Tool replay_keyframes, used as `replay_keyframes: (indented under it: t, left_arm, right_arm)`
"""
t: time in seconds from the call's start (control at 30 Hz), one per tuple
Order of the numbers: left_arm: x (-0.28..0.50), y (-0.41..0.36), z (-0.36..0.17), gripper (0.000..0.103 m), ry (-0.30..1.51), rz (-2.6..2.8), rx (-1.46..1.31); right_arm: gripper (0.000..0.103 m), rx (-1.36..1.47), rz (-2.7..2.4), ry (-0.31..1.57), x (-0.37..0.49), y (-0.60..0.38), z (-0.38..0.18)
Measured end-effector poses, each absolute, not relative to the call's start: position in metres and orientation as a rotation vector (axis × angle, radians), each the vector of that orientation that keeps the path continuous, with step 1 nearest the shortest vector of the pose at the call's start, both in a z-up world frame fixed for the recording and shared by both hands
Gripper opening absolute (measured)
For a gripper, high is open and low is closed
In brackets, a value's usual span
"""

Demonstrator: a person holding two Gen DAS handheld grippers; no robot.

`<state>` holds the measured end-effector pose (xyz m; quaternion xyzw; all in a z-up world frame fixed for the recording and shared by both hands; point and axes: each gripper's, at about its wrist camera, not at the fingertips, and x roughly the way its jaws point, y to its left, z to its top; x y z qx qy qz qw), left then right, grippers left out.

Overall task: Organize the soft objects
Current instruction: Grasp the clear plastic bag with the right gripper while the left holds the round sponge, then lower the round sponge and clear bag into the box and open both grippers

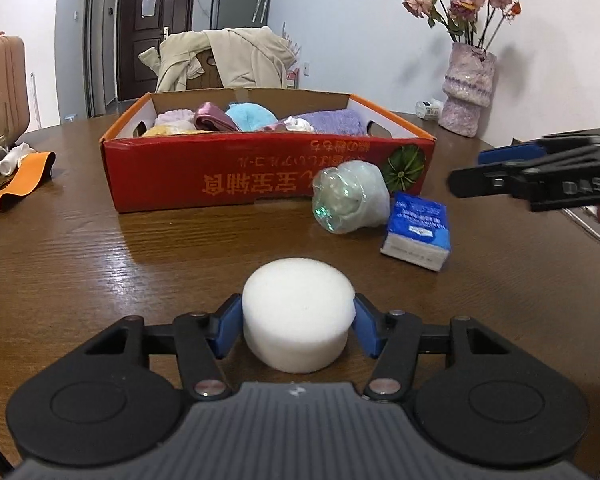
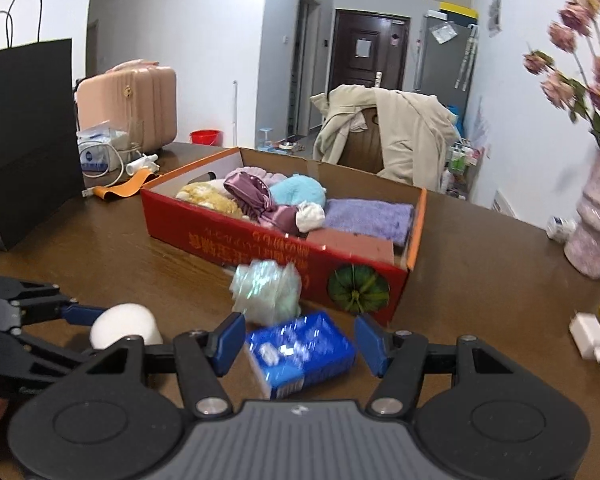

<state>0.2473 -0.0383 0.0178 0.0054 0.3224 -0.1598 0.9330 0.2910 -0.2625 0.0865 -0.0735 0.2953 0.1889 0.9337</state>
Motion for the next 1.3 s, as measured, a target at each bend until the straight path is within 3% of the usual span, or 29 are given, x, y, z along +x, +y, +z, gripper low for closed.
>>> replay_keyframes:
  t: [0.37, 0.43, 0.47, 0.6, 1.03, 1.3]
  left_arm:
    - [0.267, -0.022, 0.027, 0.058, 0.646, -0.3, -0.022]
    - [0.272, -0.021, 0.027, 0.058, 0.649, -0.296, -0.024]
    - [0.273, -0.021, 0.027, 0.058, 0.651, -0.296, -0.024]
    - [0.273, -0.021, 0.029, 0.058, 0.644, -0.291, -0.02]
    - [0.245, -0.031, 0.084, 0.058, 0.486, -0.311, 0.003]
    - [0.247, -0.047, 0.096, 0.058, 0.466, -0.331, 0.023]
  right_arm:
    - [0.059, -0.02, 0.398, 0.653, 0.351, -0.228, 0.051]
    - [0.048, -0.008, 0.413, 0.671, 0.359, -0.224, 0.046]
    - [0.038, -0.008, 0.425, 0.68, 0.36, -0.222, 0.044]
    - [0.032, 0.015, 0.428, 0.651, 0.354, -0.222, 0.049]
    - [0.032, 0.047, 0.398, 0.454, 0.278, -0.267, 0.114]
    - [0.032, 0.068, 0.389, 0.428, 0.276, -0.284, 0.122]
